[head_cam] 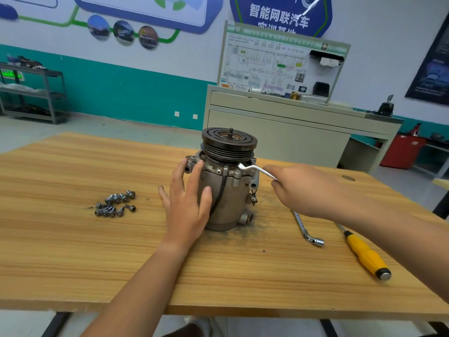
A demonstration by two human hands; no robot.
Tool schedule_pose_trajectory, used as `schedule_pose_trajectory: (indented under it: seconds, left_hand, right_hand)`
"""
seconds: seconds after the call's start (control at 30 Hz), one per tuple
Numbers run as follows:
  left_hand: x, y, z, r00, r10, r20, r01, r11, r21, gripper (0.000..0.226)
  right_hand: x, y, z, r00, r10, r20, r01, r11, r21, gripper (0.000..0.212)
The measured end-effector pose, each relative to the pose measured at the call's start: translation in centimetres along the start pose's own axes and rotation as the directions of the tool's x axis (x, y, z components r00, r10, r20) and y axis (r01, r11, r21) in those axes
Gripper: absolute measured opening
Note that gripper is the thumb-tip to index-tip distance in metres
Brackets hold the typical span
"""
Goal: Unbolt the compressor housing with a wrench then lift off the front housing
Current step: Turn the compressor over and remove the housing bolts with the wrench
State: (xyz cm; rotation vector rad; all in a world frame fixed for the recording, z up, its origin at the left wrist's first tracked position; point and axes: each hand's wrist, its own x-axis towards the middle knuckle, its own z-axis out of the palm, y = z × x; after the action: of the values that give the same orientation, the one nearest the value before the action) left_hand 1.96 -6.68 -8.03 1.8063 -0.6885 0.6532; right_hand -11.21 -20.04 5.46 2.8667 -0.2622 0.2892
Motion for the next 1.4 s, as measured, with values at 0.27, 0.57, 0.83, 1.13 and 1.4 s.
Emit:
schedule_pose_trajectory:
  seconds: [0.27, 0.57, 0.83, 1.13, 1.4]
  left_hand:
    - [0.0, 0.1, 0.1, 1.000, -0.006, -0.006, 0.006, 1.000, 0.009, 0.046]
    - [0.0, 0.3, 0.2, 1.000, -0.002, -0.017, 0.001, 1.000, -0.008, 0.046]
    - [0.1, 0.0, 0.6, 0.999, 0.013, -0.051, -0.013, 1.000, 0.008, 0.053]
    - [0.0, -0.1, 0.6, 0.998, 0.024, -0.063, -0.024, 1.000, 0.007, 0.053]
    - [0.0, 0.1, 0.4, 0.996, 0.037, -0.076, -0.038, 0.999, -0.001, 0.053]
  right_hand:
    - [-0.2, -2.8, -2.6, 0.993, -0.090, 0.070, 0.112, 0.883, -0.456, 0.025]
    - [-0.9, -4.9, -4.1, 0.981, -0.063, 0.185, 0.156, 0.826, -0.542, 0.009]
    - [-0.7, -5.3, -4.5, 0.986, -0.027, 0.162, 0.102, 0.875, -0.474, 0.017]
    - [-1.9, -5.7, -3.6, 0.977, -0.071, 0.199, 0.172, 0.812, -0.558, 0.049]
    - [-1.3, -6.8, -3.7, 0.965, -0.038, 0.259, 0.171, 0.841, -0.514, 0.026]
